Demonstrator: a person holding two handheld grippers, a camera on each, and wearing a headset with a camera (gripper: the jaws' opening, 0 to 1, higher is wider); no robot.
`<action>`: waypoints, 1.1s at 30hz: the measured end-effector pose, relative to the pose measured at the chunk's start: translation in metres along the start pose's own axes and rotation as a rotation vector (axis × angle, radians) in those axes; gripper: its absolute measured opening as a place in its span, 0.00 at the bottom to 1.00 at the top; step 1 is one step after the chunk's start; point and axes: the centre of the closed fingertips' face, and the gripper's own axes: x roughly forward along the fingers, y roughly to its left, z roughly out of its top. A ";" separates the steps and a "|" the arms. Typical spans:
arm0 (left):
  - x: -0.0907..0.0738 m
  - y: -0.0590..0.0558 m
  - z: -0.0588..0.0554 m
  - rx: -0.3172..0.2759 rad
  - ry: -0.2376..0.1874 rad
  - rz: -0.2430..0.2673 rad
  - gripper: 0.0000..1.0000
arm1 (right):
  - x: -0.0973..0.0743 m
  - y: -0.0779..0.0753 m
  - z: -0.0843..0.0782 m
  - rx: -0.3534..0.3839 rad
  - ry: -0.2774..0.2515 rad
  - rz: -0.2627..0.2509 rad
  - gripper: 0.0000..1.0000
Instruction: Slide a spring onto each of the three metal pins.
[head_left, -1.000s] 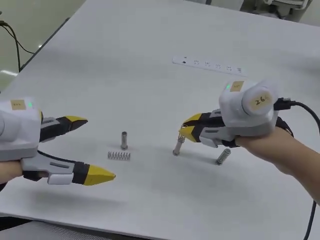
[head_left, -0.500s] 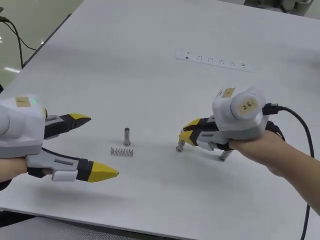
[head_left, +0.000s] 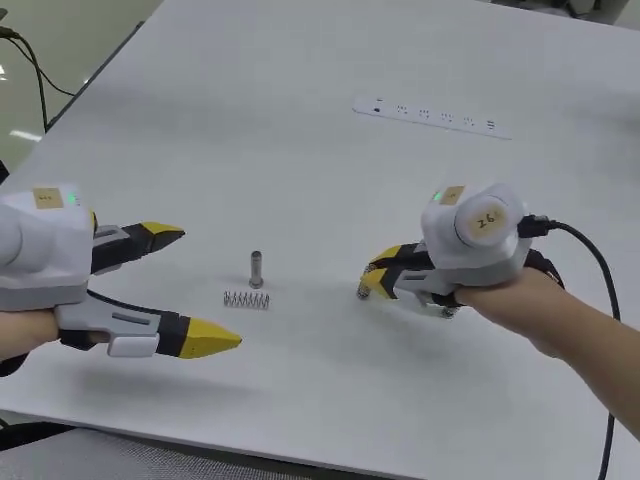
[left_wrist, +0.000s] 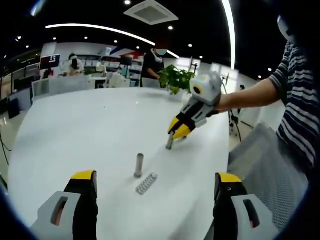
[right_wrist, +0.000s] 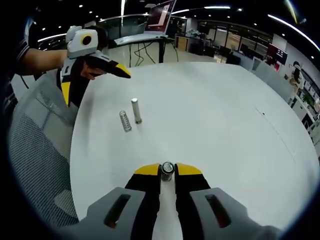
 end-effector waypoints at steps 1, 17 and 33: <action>0.000 0.000 0.000 0.000 0.001 0.000 0.95 | 0.000 0.000 0.000 -0.005 0.003 0.000 0.08; -0.002 -0.004 0.005 0.016 -0.001 -0.007 0.94 | -0.022 -0.008 0.011 0.069 -0.082 -0.047 0.12; 0.001 -0.008 0.009 0.028 0.000 -0.021 0.94 | -0.068 -0.001 0.007 0.166 -0.185 -0.065 0.12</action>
